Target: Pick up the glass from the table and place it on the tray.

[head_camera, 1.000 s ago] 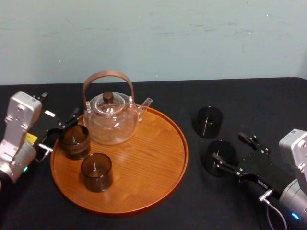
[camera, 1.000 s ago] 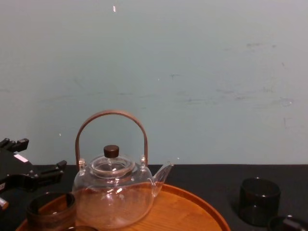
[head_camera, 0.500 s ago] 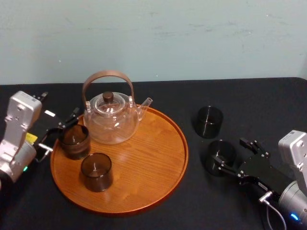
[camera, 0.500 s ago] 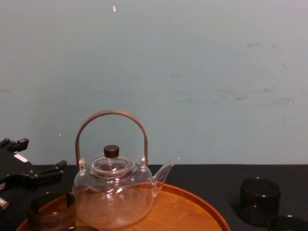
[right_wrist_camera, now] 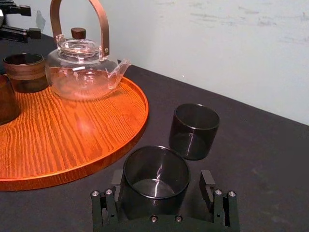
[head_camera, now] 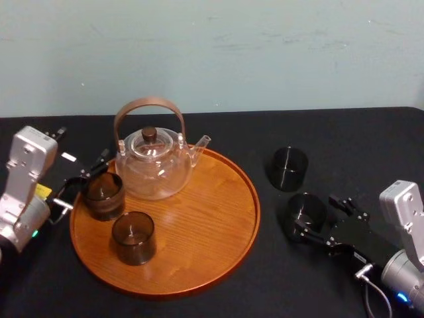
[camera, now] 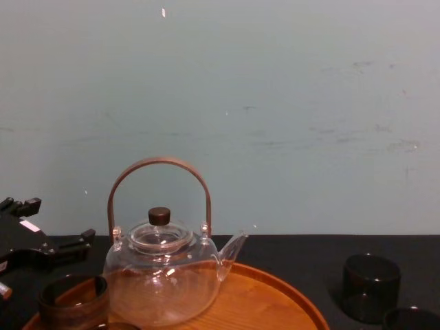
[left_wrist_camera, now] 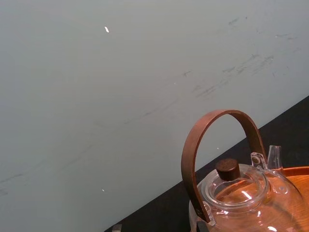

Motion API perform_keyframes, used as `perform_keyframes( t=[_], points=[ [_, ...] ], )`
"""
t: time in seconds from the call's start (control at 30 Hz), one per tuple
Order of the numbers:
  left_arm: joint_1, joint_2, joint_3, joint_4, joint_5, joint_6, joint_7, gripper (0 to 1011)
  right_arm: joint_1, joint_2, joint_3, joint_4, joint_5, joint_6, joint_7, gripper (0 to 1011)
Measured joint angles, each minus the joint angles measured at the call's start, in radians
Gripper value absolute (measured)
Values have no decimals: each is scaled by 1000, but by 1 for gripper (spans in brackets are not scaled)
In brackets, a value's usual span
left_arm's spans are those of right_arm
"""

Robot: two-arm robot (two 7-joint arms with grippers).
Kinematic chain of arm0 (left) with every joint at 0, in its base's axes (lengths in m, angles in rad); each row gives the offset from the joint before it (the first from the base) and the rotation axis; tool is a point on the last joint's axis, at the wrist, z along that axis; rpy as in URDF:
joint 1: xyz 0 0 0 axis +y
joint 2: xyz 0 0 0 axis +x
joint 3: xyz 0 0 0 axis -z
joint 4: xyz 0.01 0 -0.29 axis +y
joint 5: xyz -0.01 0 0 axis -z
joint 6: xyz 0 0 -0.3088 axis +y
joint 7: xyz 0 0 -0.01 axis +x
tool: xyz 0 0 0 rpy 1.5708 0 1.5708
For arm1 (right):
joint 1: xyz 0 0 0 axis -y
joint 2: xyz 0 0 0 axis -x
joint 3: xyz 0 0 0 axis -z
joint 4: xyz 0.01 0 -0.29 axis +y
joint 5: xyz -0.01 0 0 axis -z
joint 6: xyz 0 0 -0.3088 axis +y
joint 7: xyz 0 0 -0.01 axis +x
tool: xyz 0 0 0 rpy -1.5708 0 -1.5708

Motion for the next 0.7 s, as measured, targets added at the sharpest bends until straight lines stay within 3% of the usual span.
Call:
perform_keyframes(
  t=[0.7],
  points=[
    [0,0,0,0,0,0,0,1002,47,-42,8,77,-14,8,55,1002]
  ],
)
